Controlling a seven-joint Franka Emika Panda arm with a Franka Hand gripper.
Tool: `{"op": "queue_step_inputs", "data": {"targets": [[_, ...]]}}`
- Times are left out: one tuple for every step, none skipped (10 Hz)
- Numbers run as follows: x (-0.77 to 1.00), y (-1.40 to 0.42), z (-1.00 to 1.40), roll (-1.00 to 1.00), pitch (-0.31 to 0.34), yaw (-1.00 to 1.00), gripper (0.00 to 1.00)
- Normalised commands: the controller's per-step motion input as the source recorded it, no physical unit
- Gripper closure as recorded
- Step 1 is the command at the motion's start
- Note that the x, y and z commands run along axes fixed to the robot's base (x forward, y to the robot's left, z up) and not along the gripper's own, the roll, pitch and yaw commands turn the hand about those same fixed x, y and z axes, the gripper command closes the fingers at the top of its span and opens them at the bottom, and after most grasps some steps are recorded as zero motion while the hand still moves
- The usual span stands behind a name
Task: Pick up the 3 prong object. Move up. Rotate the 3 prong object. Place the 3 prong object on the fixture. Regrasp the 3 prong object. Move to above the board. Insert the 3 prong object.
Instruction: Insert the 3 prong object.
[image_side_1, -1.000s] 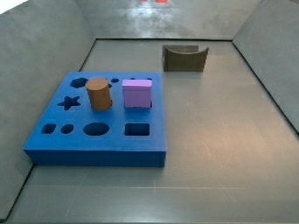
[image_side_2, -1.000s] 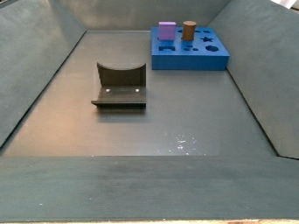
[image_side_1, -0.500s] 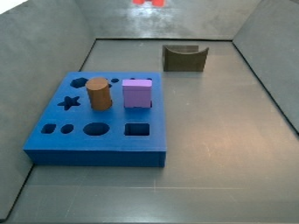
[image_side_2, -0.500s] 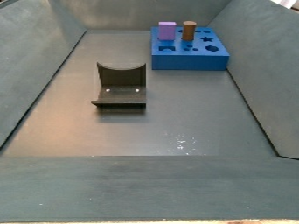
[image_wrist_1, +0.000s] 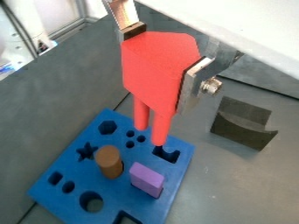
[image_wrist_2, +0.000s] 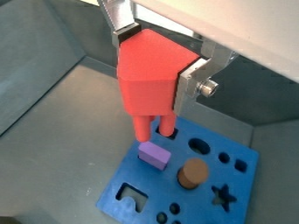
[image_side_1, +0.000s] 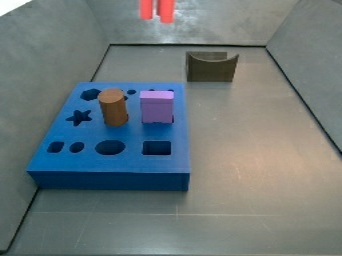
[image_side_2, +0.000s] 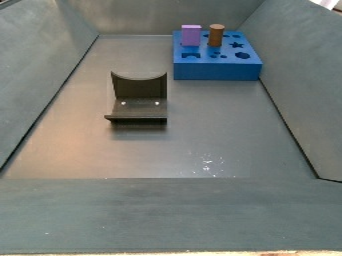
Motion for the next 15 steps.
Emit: {"op": "queue_step_inputs", "data": {"targets": [[0.0,0.42,-0.45,0.0,0.0,-0.59,1.0],[-0.09,0.36,-0.37,-0.06,-0.049,-0.52,1.0],[0.25,0.17,-0.12,-0.08,0.007,-0.04,1.0],[0.01,0.19,-0.15,-0.09,0.0,-0.37,1.0],[0.0,0.13,-0.41,-0.03,0.0,-0.83,1.0],[0.09,0.09,-0.17,-0.06,0.0,-0.39,1.0],[0.11,0.0,0.0,-0.03,0.029,-0.07,1.0],[-0.15,0.31,-0.67,-0.03,0.066,-0.67,1.0],[-0.37,0.24,-0.52,-0.04,0.0,-0.65,1.0],[-0.09,0.11,-0.23,-0.03,0.0,-0.44,1.0],[0.02,0.0,0.0,0.0,0.0,0.0,1.0],[-0.27,0.05,-0.37,0.0,-0.043,-0.45,1.0],[-0.37,0.09,-0.52,0.0,-0.036,-0.85,1.0],[-0.41,0.1,-0.52,0.0,-0.041,-0.83,1.0],[-0.45,0.1,-0.54,0.0,-0.03,-0.83,1.0]]}}
